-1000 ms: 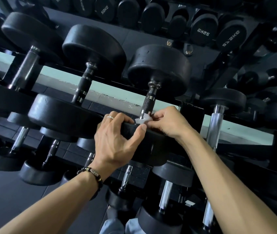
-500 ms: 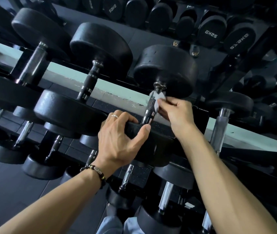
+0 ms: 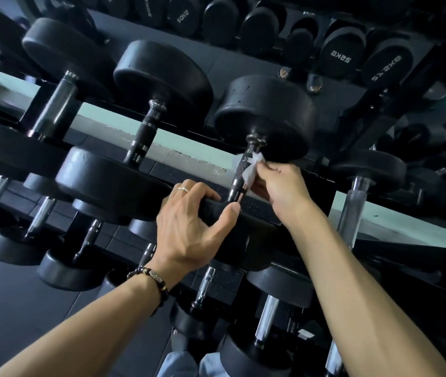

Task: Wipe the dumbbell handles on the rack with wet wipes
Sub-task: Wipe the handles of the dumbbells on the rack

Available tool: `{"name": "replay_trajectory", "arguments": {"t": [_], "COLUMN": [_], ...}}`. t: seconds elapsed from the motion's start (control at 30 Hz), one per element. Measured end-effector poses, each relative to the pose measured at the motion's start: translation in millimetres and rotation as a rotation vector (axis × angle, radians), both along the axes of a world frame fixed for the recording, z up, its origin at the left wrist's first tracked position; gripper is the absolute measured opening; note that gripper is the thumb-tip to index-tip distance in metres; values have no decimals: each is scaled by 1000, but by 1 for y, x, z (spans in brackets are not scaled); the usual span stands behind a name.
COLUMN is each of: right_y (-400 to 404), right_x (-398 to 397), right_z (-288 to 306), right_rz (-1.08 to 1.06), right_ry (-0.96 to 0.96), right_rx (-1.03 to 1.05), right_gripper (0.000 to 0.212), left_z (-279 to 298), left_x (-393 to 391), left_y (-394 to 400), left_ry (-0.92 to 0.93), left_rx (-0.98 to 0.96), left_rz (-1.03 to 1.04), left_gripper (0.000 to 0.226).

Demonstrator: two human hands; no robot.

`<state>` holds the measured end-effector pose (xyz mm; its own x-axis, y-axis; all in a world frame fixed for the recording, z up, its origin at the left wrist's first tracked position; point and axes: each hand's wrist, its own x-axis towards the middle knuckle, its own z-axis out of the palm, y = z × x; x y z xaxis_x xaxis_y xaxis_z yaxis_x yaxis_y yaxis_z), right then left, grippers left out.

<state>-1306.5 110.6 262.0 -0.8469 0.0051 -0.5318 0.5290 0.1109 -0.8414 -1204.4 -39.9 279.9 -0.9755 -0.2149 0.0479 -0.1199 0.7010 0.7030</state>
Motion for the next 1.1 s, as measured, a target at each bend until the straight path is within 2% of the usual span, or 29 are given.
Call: {"name": "replay_trajectory", "arguments": {"t": [0.07, 0.1, 0.23, 0.43, 0.53, 0.6, 0.73, 0.77, 0.83, 0.9, 1.03, 1.1], "right_y": [7, 5, -16, 0, -11, -11, 7, 6, 0, -8, 4, 13], "right_x": [10, 6, -24, 4, -25, -26, 9, 5, -14, -25, 10, 18], "right_z": [4, 5, 3, -7, -3, -5, -4, -2, 1, 4, 2, 4], "right_rz": [76, 37, -309, -38, -237, -228, 140, 123, -93, -212, 86, 200], "right_ry": [-21, -44, -191, -223, -200, -234, -371, -375, -297, -195, -204, -95], "right_rx": [-46, -128, -453, -328, -440, -484, -358, -374, -446, -404, -258, -85], "right_gripper": [24, 22, 21, 29, 25, 24, 32, 32, 28, 25, 25, 20], "left_z": [0, 0, 1, -1, -2, -1, -1, -1, -1, -1, -2, -2], "left_x": [1, 1, 1, 2, 2, 2, 2, 2, 2, 1, 1, 2], "left_y": [0, 0, 1, -1, 0, 0, 0, 0, 0, 0, 0, 0], "left_ry": [-1, -4, -15, 1, -1, 3, 6, 5, 3, 7, 50, 50], "left_rx": [5, 7, 4, 17, 10, 13, 29, 29, 29, 25, 19, 18], "left_rz": [6, 8, 5, 10, 5, 2, 1, 1, 0, -1, 4, 6], "left_gripper": [49, 49, 49, 46, 46, 46, 45, 46, 47, 47, 46, 46]}}
